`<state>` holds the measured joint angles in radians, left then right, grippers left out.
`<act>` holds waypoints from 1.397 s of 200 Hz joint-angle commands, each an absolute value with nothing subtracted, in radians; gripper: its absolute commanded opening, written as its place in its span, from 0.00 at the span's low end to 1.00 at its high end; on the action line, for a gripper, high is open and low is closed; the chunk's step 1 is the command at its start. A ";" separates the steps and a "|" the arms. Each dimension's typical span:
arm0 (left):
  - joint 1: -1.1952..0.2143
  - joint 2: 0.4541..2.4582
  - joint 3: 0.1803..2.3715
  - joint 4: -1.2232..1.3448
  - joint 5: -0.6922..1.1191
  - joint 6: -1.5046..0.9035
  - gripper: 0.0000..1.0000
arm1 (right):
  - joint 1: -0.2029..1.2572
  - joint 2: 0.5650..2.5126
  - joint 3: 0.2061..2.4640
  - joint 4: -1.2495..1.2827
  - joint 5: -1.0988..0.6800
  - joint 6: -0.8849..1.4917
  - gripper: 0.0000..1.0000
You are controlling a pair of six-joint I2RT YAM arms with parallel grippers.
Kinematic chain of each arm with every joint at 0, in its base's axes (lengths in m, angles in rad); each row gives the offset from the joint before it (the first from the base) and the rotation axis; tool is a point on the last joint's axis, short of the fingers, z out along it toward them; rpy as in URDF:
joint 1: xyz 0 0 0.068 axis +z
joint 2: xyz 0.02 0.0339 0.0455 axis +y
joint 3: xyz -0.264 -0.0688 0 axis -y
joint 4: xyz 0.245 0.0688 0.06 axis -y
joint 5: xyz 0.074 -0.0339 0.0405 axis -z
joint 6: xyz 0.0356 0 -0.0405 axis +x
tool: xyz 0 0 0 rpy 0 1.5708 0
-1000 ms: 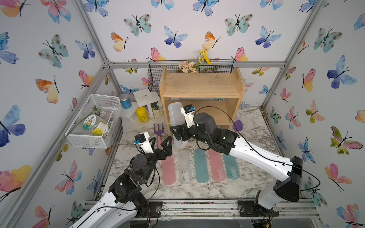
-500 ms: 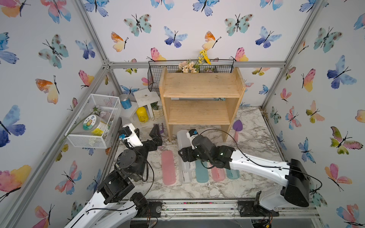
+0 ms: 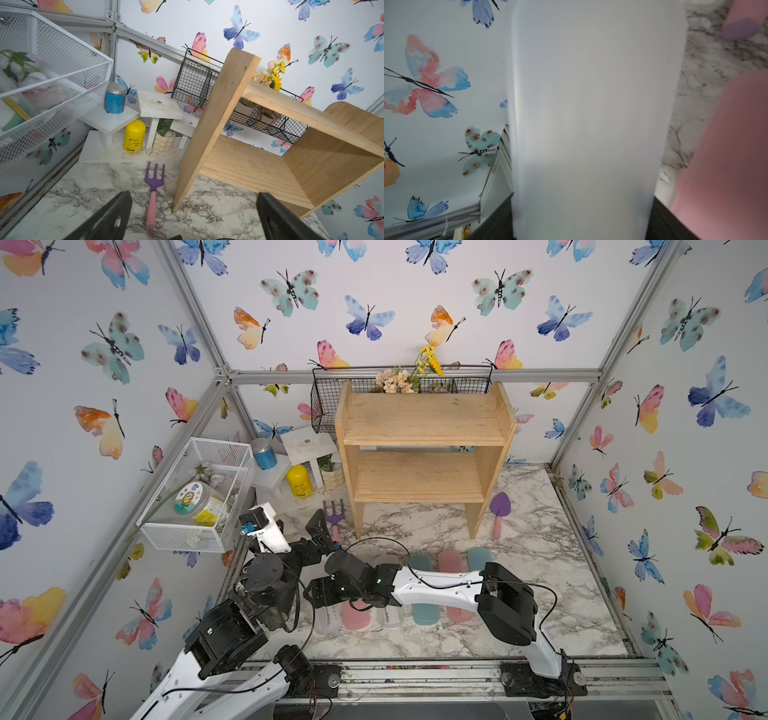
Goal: Remove the pencil cases from the shelf
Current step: Place the pencil case at the center of the board, then reset both arms
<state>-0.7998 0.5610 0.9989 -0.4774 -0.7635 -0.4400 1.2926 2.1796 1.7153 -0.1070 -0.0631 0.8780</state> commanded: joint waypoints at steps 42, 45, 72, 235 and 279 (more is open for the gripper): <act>-0.796 0.474 0.965 -0.571 -0.809 -0.494 0.99 | 1.303 2.330 1.869 -0.164 0.004 0.943 0.72; -0.796 0.472 0.966 -0.571 -0.805 -0.495 0.99 | 1.302 2.335 1.874 -0.165 0.002 0.943 0.73; -0.796 0.469 0.956 -0.578 -0.797 -0.510 0.99 | 1.303 2.369 1.896 -0.179 0.018 0.946 0.73; -0.796 0.532 0.914 -0.507 -0.863 -0.506 0.99 | 1.281 2.072 1.535 0.098 0.084 0.845 0.99; -0.776 0.530 0.817 -0.309 -0.913 -0.349 0.99 | 1.279 1.672 1.257 0.166 0.262 0.581 0.99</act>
<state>-0.7975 0.5346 0.8772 -0.4568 -0.8631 -0.4561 1.2881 1.8610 1.3491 0.0875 0.1074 0.7639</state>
